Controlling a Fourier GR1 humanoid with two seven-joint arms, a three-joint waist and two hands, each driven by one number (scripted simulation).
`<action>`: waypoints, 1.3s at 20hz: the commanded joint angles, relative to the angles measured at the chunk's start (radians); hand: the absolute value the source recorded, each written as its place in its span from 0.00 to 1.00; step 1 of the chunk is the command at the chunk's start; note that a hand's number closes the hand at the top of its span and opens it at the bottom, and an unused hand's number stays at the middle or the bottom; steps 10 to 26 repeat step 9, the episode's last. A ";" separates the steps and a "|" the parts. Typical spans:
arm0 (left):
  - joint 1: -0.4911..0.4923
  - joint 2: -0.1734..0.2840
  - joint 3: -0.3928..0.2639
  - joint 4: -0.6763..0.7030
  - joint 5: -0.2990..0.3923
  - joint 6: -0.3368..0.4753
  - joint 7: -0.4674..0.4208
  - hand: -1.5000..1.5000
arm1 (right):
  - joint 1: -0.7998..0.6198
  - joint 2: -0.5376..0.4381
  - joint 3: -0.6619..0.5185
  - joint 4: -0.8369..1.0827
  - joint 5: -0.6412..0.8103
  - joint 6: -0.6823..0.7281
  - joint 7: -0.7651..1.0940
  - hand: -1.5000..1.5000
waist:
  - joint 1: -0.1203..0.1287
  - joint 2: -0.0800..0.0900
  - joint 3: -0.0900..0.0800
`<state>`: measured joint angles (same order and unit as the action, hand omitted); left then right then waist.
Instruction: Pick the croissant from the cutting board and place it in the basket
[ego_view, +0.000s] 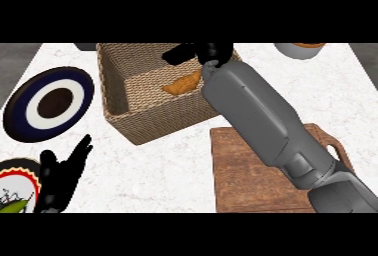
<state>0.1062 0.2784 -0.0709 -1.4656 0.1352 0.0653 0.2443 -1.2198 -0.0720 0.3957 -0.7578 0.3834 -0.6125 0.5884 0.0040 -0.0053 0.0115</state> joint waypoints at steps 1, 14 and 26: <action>0.014 -0.023 -0.016 0.039 -0.012 0.018 0.068 0.50 | 0.017 -0.020 -0.058 -0.062 -0.005 -0.037 0.022 0.00 | -0.006 0.003 -0.011; 0.019 -0.025 0.019 0.058 -0.004 0.002 0.027 0.50 | 0.189 -0.209 -0.121 -0.308 -0.023 0.046 0.105 0.00 | -0.029 -0.002 -0.011; 0.019 -0.025 0.019 0.058 -0.004 0.002 0.027 0.50 | 0.189 -0.209 -0.121 -0.308 -0.023 0.046 0.105 0.00 | -0.029 -0.002 -0.011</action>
